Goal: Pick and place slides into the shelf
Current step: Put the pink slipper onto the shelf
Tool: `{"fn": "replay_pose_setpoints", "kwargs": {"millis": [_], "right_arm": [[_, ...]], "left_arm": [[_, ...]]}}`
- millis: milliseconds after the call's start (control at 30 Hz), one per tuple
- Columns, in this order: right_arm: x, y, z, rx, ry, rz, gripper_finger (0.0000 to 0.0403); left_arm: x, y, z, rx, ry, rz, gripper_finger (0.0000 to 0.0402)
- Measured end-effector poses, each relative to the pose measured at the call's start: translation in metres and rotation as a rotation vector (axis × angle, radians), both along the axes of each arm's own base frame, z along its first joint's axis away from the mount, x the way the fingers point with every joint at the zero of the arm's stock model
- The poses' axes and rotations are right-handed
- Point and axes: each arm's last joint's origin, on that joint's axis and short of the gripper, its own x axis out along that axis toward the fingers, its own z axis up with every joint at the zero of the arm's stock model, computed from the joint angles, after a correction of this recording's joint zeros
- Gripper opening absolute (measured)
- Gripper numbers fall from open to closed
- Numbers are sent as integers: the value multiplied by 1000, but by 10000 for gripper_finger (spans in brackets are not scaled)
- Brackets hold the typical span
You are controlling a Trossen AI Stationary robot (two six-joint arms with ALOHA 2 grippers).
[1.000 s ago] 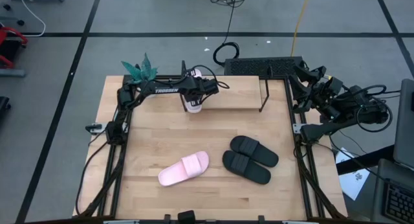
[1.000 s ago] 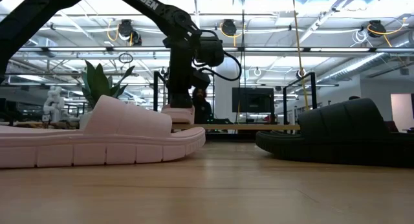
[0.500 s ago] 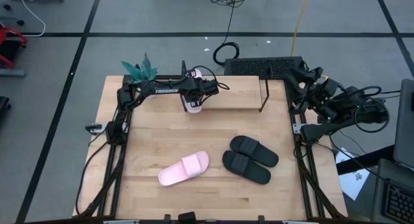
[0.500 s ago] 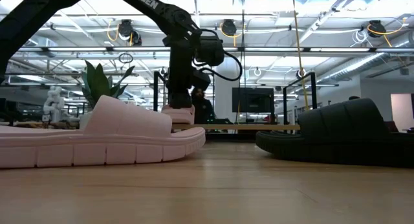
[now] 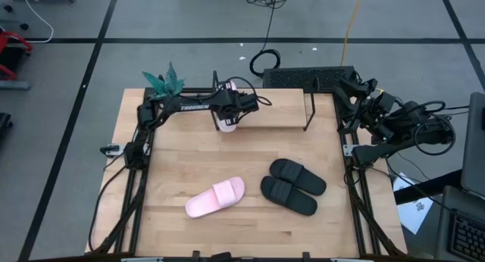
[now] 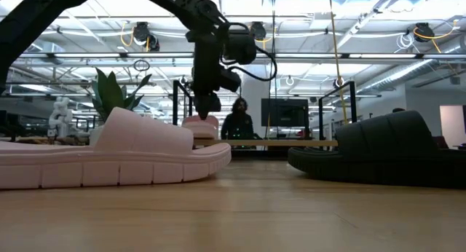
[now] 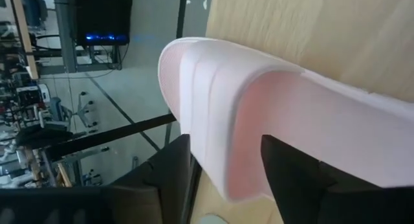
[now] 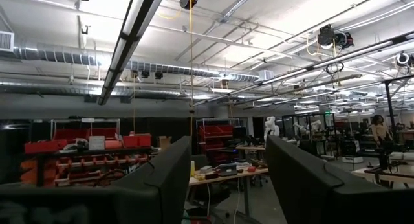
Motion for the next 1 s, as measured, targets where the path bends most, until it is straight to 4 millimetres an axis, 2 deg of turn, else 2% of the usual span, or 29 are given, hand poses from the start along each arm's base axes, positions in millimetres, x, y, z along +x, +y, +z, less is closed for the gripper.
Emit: {"fn": "replay_pose_setpoints", "kwargs": {"millis": [167, 267, 433, 600, 700, 833, 900, 1000], "right_arm": [[0, 0, 0, 1, -1, 0, 189], [0, 0, 0, 0, 1, -1, 189], [0, -1, 0, -8, 20, -42, 189], [-1, -2, 0, -17, 26, -74, 189], [-2, -2, 1, -17, 23, -74, 189], [-2, -2, 1, 10, 4, -57, 189], [-2, -2, 1, 42, -17, -38, 189], [-2, -2, 1, 97, -53, -3, 189]], "left_arm": [[2, -10, 16, -8, 7, 6, 214], [1, -27, 32, -60, 28, 8, 219], [2, -74, 68, -237, 41, -60, 219], [-4, -126, 95, -393, 62, -305, 219], [-16, -158, 106, -473, 63, -428, 219], [-45, -206, 114, -529, 63, -570, 218], [-60, -232, 111, -541, 25, -632, 218], [-85, -269, 95, -525, -12, -713, 218]]}}
